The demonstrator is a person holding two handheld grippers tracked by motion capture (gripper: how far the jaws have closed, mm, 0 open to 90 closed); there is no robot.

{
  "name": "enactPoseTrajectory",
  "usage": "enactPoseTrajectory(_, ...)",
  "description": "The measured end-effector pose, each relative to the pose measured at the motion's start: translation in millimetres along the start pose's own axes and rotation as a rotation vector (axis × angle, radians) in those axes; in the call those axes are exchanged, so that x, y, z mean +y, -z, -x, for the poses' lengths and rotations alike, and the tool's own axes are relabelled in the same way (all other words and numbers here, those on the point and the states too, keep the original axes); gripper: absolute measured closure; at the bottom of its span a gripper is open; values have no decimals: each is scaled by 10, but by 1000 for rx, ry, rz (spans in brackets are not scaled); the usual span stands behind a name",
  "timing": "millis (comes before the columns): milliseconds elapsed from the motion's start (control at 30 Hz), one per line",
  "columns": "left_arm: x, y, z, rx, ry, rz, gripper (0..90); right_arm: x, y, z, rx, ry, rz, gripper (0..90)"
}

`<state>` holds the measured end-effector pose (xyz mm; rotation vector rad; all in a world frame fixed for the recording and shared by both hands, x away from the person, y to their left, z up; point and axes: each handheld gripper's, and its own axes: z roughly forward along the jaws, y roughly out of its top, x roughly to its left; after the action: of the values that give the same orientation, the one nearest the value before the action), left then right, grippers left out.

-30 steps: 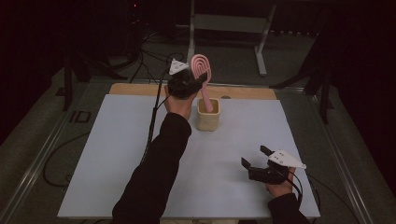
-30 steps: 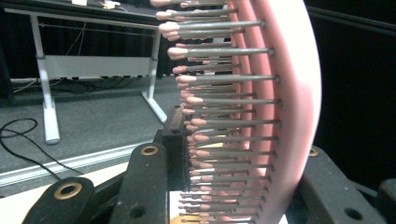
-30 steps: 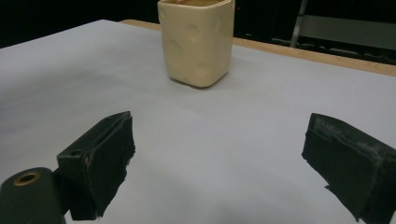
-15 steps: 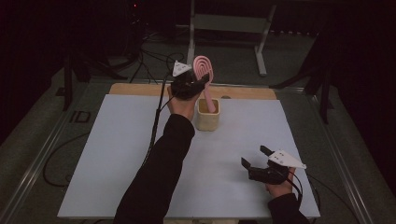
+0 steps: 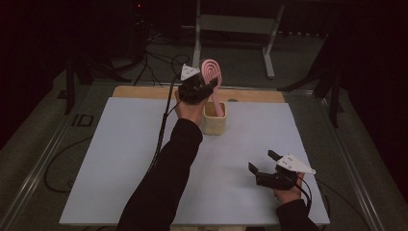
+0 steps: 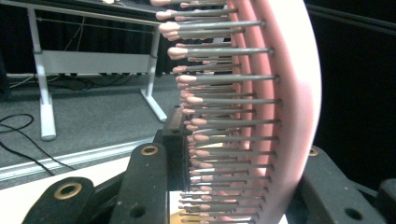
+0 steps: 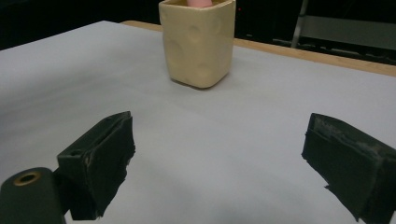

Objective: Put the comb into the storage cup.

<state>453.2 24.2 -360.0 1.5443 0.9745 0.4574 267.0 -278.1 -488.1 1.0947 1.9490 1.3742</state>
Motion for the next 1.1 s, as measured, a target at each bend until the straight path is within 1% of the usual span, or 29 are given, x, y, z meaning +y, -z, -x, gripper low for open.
enactPoseTrajectory(467,-45,-39,5,0,0,-13,646,-1,-4,1,1,0,0,88)
enactPoseTrajectory(667,-66,-53,7,3,-9,-21,646,-2,-6,3,1,4,-1,88)
enactPoseTrajectory(1100,-108,-93,15,-5,-12,-32,646,-5,-9,4,2,4,-1,89)
